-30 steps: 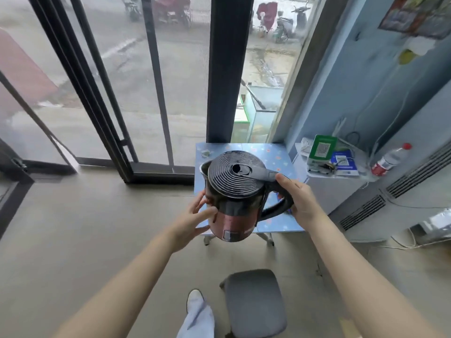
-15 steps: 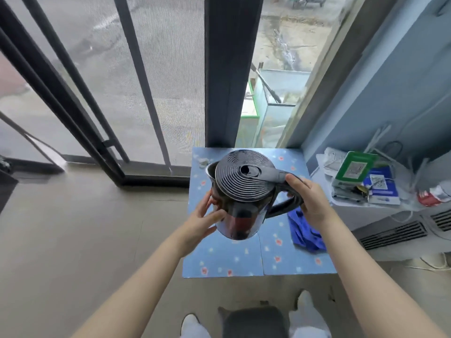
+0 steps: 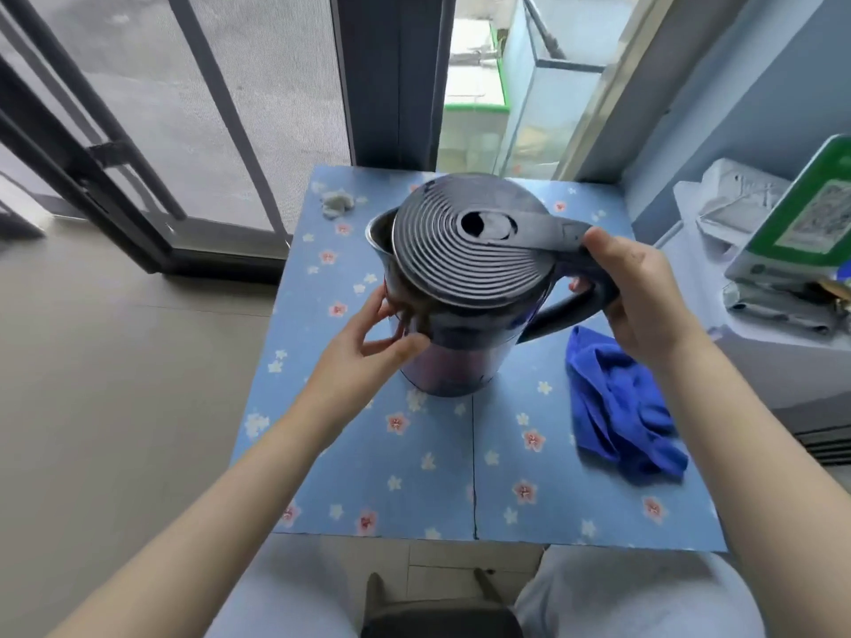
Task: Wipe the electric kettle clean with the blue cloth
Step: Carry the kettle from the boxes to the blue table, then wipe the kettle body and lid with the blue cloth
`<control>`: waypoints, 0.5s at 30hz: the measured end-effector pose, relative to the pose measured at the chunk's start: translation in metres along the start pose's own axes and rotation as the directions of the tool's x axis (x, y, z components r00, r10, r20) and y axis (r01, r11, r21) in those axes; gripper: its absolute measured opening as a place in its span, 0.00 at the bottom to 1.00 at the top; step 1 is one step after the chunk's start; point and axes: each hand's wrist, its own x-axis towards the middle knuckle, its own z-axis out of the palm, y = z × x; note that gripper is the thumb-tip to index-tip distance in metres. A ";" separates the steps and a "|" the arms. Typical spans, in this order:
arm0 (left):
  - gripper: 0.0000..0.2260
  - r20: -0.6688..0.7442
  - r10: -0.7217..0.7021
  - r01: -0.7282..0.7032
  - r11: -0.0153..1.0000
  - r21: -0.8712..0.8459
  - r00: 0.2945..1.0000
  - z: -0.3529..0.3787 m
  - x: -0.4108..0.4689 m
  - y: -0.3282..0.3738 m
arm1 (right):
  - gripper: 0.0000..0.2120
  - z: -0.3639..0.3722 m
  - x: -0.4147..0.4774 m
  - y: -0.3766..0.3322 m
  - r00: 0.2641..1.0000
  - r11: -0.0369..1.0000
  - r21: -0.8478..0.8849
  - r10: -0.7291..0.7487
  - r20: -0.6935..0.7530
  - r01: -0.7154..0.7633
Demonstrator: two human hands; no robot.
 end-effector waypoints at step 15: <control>0.21 -0.172 0.273 -0.257 0.960 0.110 0.946 0.034 -0.036 -0.061 | 0.23 -0.017 -0.035 0.049 0.979 0.980 0.103 -0.181 0.089 0.172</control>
